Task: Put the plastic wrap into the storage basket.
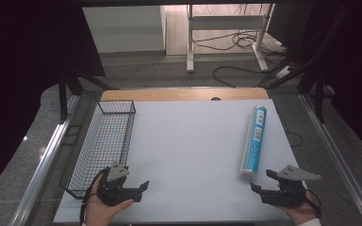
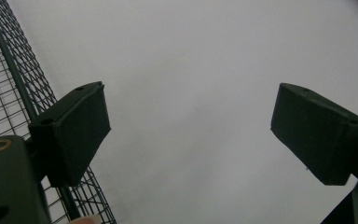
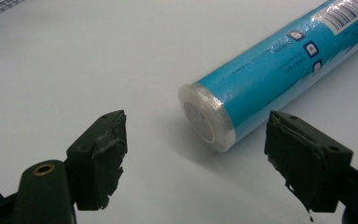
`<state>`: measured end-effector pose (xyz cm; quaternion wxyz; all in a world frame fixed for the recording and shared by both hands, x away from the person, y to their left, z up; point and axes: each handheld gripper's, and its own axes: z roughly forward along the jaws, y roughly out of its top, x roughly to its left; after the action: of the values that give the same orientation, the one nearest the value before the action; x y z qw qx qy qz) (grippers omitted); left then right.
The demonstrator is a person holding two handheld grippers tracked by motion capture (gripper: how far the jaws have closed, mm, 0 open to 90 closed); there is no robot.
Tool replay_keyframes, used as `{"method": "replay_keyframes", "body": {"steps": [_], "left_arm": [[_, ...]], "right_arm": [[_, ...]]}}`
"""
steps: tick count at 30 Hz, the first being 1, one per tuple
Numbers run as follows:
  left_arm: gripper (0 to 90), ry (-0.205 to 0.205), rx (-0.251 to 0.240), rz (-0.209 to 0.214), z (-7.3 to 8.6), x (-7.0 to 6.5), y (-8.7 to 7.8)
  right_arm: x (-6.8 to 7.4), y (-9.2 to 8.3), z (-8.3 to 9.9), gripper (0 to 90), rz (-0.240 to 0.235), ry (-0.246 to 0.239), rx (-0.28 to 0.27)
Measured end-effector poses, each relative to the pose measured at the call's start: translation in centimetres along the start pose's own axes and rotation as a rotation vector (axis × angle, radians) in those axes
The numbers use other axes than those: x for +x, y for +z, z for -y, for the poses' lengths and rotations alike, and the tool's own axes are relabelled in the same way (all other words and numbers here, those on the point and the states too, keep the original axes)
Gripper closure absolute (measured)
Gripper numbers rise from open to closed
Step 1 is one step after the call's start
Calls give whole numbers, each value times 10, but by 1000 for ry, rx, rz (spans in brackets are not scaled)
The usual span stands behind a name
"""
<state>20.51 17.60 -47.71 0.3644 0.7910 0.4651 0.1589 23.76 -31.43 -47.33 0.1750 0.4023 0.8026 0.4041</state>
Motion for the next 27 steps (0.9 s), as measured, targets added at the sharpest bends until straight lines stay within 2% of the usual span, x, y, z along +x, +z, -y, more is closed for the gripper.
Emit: {"method": "replay_keyframes", "body": {"steps": [12, 18, 21, 23, 27], "left_arm": [[119, 9, 1, 9, -1, 1, 2], [119, 0, 1, 15, -2, -1, 1], [120, 8, 3, 15, -1, -3, 1], [119, 40, 14, 5, 1, -5, 1], [122, 36, 8, -7, 4, -6, -3]], "right_arm": [[4, 3, -4, 218, -6, -22, 6], [4, 4, -15, 212, -16, 10, -23], [4, 5, -18, 207, -18, 9, -31], [4, 6, -21, 206, -9, -3, -38], [7, 6, -25, 205, -1, -8, -52]]}}
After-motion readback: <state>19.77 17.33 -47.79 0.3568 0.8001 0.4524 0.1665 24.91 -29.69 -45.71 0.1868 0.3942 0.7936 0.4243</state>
